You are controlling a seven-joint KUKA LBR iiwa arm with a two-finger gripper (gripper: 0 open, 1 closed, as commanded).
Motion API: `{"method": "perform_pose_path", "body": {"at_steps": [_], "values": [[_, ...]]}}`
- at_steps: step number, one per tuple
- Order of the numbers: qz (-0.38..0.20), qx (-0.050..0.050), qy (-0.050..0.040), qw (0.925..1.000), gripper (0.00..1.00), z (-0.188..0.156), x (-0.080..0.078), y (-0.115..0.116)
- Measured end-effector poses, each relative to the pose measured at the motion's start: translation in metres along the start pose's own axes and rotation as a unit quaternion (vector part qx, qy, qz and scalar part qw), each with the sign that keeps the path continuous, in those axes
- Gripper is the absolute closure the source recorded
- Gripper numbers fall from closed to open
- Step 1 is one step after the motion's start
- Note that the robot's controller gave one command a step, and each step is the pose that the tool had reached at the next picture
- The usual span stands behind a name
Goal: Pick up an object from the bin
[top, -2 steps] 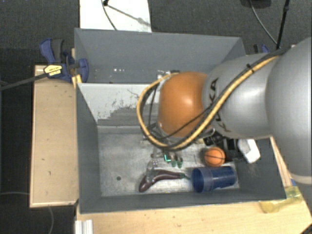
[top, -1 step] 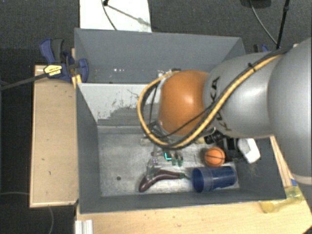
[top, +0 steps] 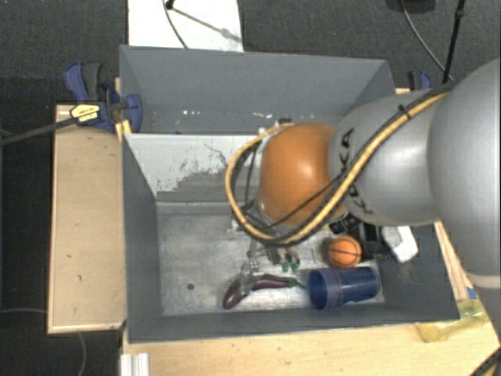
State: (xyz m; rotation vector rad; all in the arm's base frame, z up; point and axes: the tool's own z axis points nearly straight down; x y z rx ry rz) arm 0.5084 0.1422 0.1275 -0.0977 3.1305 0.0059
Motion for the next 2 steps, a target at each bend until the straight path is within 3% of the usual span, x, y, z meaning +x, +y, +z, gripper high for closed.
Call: {"method": "perform_pose_path", "body": {"at_steps": [1,2], "values": [[0.058,0.000,0.0006,0.9983,1.00,0.0533,0.0293,-0.0153],[0.059,0.000,0.0006,0.9982,1.00,0.0533,0.0293,-0.0153]]}}
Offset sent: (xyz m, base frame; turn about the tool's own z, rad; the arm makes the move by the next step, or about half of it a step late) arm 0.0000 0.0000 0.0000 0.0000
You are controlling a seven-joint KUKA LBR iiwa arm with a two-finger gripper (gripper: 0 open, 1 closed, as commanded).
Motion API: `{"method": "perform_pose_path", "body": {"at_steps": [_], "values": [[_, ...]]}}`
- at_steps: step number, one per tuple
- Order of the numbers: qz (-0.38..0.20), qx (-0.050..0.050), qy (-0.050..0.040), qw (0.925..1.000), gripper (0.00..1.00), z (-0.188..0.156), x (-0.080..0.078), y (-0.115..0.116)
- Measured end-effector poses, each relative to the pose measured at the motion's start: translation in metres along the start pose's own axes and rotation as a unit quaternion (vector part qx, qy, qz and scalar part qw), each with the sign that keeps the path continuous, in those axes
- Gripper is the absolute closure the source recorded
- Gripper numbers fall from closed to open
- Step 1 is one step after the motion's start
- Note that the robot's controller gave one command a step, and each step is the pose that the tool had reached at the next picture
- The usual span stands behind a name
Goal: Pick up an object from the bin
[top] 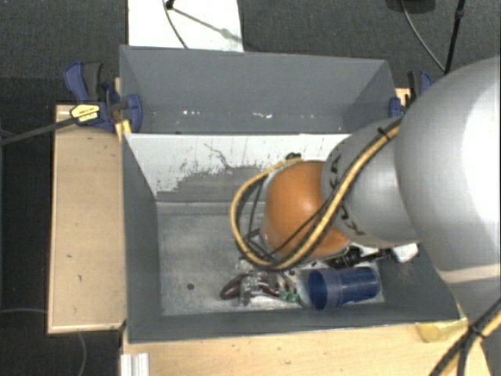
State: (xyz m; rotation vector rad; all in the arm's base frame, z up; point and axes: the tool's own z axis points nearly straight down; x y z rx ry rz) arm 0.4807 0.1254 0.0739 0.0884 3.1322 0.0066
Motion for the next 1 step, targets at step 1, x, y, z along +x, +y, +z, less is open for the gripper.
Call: {"method": "perform_pose_path", "body": {"at_steps": [1], "values": [[0.023,0.002,0.0028,0.9997,1.00,-0.1394,-0.0161,-0.0020]]}}
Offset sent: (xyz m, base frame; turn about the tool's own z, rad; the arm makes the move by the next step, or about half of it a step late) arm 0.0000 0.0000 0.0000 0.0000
